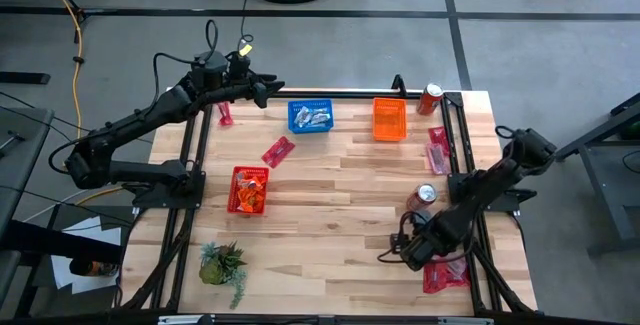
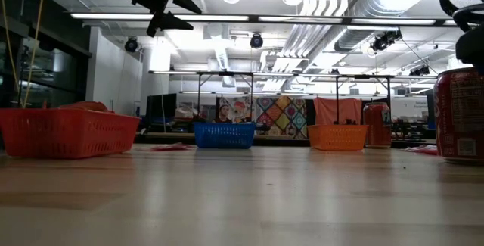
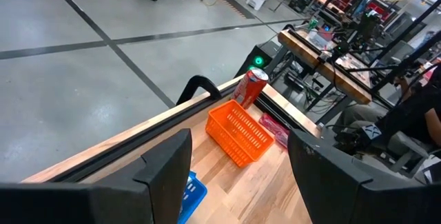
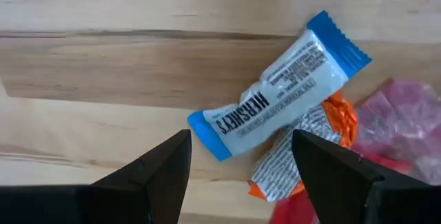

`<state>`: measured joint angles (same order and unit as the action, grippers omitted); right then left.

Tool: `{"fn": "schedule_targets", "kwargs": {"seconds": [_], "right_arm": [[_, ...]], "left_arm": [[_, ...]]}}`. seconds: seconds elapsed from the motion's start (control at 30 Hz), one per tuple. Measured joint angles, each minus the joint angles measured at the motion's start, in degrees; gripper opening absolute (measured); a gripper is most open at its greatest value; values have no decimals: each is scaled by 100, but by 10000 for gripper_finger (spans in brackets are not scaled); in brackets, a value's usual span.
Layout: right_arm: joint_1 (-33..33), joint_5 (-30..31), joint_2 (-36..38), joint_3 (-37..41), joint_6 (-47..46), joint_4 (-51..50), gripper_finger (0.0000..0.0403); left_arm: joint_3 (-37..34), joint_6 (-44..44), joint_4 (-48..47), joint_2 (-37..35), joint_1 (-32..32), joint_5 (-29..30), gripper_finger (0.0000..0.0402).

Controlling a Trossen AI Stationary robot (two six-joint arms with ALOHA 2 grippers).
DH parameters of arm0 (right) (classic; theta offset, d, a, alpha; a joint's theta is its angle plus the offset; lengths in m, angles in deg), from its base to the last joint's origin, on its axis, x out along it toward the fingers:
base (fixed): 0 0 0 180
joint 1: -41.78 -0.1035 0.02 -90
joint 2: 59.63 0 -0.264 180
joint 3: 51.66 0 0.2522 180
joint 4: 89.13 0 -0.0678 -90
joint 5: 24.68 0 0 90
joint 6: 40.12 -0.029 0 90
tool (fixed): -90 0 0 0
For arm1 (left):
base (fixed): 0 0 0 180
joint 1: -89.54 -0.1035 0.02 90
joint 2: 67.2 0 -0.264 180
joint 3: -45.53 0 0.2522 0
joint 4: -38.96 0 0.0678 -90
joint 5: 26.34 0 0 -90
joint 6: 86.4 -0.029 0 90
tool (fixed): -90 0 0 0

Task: Sort candy
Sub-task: Put the white candy pack into the blue basket

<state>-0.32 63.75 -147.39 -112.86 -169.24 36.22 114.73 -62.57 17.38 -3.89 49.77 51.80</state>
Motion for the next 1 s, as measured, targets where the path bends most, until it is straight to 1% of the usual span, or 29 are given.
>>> {"fn": "schedule_targets", "kwargs": {"seconds": [0.13, 0.4, 0.5, 0.57, 0.63, 0.73, 0.83, 0.87, 0.9, 1.0], "right_arm": [[7, 98, -195, 0, 61, 210, 250], [13, 95, -526, -18, 19, 554, 249], [17, 86, -529, -20, -32, 537, 238], [22, 56, -531, -18, -45, 516, 219], [30, 42, -533, -17, -70, 473, 189], [46, -42, -536, -17, -54, 392, 120], [44, -62, -538, -15, 89, 444, 34], [43, -60, -526, -15, 183, 489, 18], [27, -49, -503, -15, 251, 543, 13], [-9, -107, -326, -15, 462, 648, 16]], "left_arm": [[0, 0, -2, 0, 0, 0, 227], [0, -2, -4, 0, 0, 0, 227], [0, -1, -4, 0, 0, 0, 227], [0, 0, -4, 0, 0, 0, 227], [0, 0, -4, 0, 0, 0, 227], [0, 0, -4, 0, 0, 2, 227], [0, 0, -4, 0, 0, 2, 227], [1, 0, -4, 0, 0, 2, 227], [0, 0, -4, 0, 0, 2, 227], [0, 0, -4, 0, 0, 2, 227]]}}
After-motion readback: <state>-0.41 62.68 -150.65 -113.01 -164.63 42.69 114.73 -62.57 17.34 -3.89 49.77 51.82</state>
